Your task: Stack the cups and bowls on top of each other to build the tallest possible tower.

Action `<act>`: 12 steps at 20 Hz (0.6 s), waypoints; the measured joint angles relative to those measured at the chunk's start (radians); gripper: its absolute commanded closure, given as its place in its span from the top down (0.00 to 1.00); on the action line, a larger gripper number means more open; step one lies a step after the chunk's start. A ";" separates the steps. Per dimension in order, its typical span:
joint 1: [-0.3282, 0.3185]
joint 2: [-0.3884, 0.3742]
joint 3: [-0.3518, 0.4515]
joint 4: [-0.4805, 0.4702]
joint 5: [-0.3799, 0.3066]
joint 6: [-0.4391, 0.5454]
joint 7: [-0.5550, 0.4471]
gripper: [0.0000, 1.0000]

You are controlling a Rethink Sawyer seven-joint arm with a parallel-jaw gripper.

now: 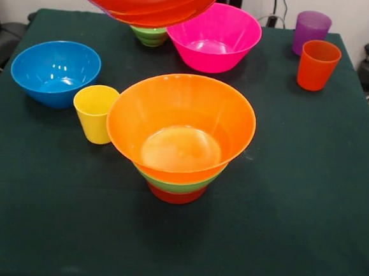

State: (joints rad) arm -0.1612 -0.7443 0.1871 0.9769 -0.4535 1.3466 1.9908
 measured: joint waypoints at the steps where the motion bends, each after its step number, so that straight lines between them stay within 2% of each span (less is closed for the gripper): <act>1: 0.006 0.005 -0.010 -0.006 -0.002 0.000 0.005 0.00; 12: 0.025 0.056 -0.104 -0.033 -0.010 -0.014 0.006 0.00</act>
State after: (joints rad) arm -0.1365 -0.6886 0.0828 0.9435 -0.4634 1.3330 1.9972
